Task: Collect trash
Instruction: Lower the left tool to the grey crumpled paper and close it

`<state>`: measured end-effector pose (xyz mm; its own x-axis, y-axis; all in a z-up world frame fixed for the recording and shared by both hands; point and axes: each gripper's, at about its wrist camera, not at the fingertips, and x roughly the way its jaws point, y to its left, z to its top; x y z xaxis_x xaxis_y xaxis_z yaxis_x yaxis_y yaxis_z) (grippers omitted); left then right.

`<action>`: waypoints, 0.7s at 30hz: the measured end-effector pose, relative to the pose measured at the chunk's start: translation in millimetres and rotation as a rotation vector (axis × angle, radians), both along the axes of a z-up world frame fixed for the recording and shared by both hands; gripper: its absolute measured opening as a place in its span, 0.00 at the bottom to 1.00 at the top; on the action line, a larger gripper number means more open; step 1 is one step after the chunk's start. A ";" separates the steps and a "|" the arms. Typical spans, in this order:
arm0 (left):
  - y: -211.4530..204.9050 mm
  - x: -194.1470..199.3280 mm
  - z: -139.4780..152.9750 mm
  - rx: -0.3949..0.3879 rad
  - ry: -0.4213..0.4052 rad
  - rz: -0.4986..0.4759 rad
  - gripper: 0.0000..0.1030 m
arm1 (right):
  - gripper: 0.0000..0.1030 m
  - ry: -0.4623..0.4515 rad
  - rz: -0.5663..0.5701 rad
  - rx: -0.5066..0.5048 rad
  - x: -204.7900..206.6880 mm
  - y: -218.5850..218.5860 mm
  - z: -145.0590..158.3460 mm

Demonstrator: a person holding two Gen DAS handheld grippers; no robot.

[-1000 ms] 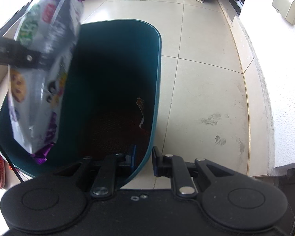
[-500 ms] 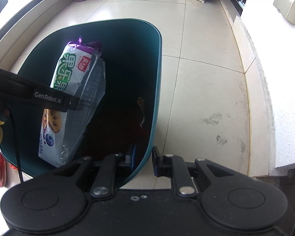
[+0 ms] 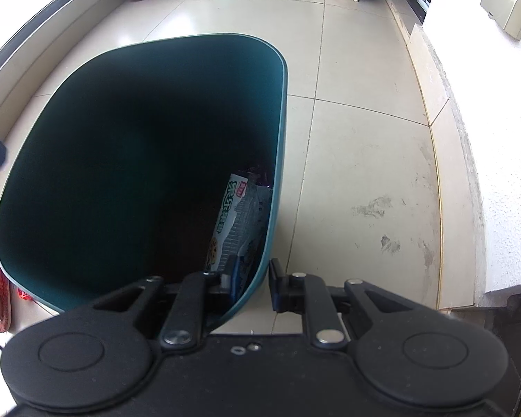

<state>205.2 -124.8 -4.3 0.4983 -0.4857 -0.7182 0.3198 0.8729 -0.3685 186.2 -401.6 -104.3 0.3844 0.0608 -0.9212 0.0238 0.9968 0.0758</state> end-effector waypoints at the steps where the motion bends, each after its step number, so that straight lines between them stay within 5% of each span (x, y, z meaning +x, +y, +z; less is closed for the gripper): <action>1: 9.6 -5.0 5.9 0.049 -0.035 0.044 0.62 | 0.16 0.001 0.000 -0.002 0.4 0.4 -0.1; 5: 41.7 -15.2 18.4 0.253 -0.124 0.236 0.62 | 0.16 0.003 -0.002 -0.008 1.4 2.2 -0.4; 12: 115.3 -16.1 -7.1 0.530 -0.036 0.692 0.62 | 0.15 0.007 -0.008 -0.022 1.4 7.4 -0.3; 14: 135.4 -12.5 -24.1 0.626 0.024 0.756 0.62 | 0.15 0.007 -0.006 -0.032 1.3 10.0 1.2; 21: 208.7 -1.4 -108.8 0.677 0.399 0.720 0.62 | 0.15 0.023 0.008 -0.052 4.6 15.7 1.9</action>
<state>203.8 83.8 -113.1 0.1776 0.3910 -0.9031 -0.3899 0.8705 0.3002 190.8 -385.9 -102.5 0.3629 0.0151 -0.9317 0.0173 0.9996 0.0229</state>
